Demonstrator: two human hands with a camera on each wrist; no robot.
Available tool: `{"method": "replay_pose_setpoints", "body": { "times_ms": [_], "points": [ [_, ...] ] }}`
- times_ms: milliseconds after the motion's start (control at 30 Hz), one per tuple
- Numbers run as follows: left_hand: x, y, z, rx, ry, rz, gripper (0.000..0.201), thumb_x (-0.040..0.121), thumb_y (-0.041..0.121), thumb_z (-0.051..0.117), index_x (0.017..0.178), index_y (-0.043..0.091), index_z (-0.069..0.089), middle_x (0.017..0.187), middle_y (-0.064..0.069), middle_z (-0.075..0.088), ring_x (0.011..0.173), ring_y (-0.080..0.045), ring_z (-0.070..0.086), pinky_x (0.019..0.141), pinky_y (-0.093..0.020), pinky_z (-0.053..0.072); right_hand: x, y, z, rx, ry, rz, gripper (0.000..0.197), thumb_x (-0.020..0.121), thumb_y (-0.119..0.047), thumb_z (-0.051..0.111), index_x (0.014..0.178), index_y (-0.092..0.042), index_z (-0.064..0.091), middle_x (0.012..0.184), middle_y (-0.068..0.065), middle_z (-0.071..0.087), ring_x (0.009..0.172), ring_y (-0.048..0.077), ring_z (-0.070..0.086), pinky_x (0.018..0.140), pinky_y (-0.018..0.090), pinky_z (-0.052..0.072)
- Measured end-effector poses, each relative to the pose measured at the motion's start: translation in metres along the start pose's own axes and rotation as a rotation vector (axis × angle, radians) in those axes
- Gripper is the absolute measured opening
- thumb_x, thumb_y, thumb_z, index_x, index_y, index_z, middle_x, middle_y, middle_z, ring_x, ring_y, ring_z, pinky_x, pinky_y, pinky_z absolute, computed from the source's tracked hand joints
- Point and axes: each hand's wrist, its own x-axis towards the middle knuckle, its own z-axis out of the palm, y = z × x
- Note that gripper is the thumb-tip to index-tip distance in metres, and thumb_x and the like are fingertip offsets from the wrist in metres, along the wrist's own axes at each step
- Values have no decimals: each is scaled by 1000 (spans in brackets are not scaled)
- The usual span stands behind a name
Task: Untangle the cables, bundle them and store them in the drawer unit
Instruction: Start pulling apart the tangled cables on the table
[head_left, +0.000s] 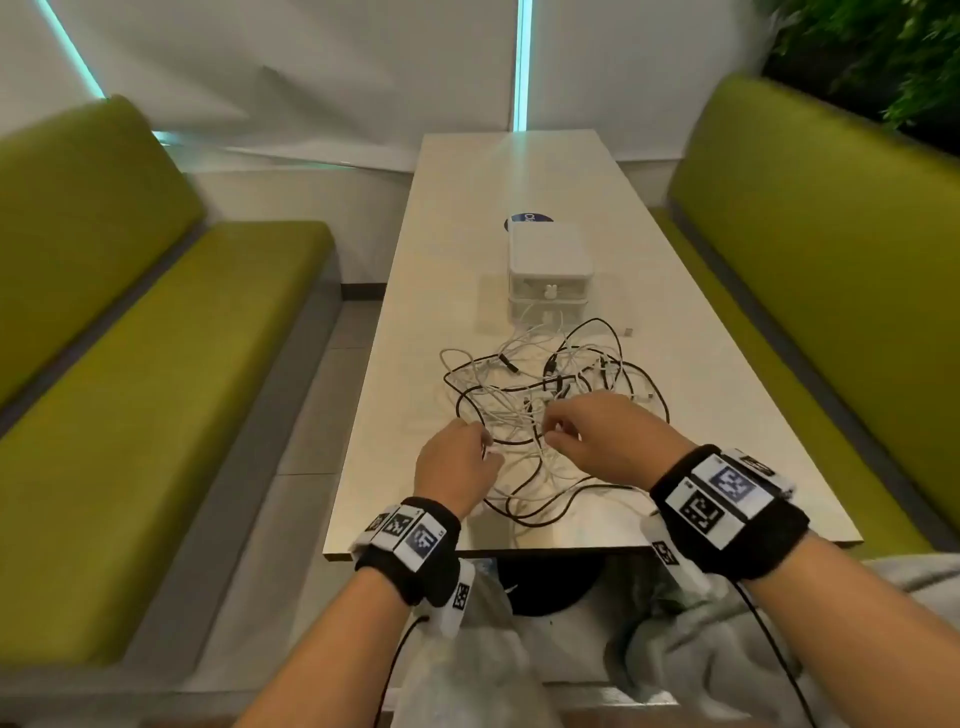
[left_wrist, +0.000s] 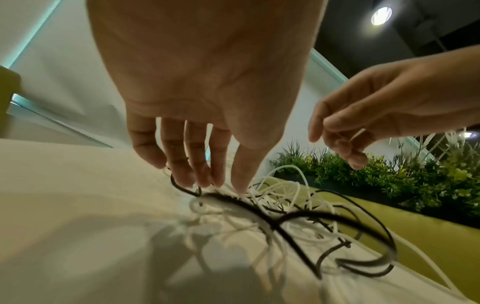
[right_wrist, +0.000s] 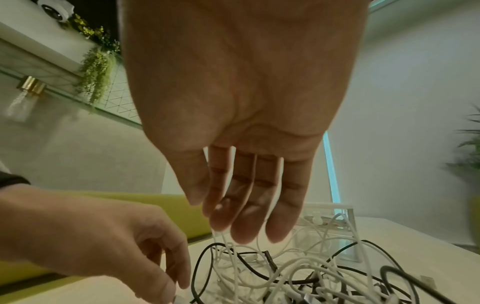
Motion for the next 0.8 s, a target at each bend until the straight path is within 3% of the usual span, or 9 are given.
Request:
{"method": "replay_pose_setpoints", "body": {
  "times_ms": [233,400,467,600,667,800],
  "points": [
    [15,-2,17,87,-4,-52,22,88,35,58,104,23,68,105,1,65,98,-21,60,86,-35,46,30,16,15,-4,-39,-70,21,96,-30,47,106,-23,64,101,-1,67,93,17,60,80,34,50],
    [17,-1,21,-7,148,-28,21,92,38,57,100,26,72,97,6,71,92,-16,64,84,-36,48,45,18,33,77,-15,-106,20,96,-31,48,110,-25,61,105,-4,63,94,15,58,80,30,47],
    [14,0,23,-137,223,-22,19,92,39,59,98,27,72,92,9,70,83,-10,62,79,-33,50,51,21,42,122,-9,-111,24,96,-28,51,117,-25,59,110,-6,60,100,14,57,85,30,47],
    [7,4,20,-382,385,26,11,93,32,63,94,24,70,85,13,66,75,-3,60,66,-11,43,62,25,64,262,13,-123,30,92,-24,56,123,-25,58,112,-6,55,101,12,55,88,28,45],
    [8,9,17,-560,402,29,8,95,26,61,91,22,67,84,10,66,78,-8,62,68,-16,47,65,27,70,310,48,-147,28,91,-29,59,119,-26,60,105,-10,54,94,9,54,83,27,45],
    [15,21,10,-1080,290,-47,18,99,18,52,90,8,64,90,-7,69,90,-18,65,81,-28,52,70,27,75,425,226,-202,19,95,-34,54,105,-23,66,87,-17,53,79,2,48,71,25,41]
  ]
}}
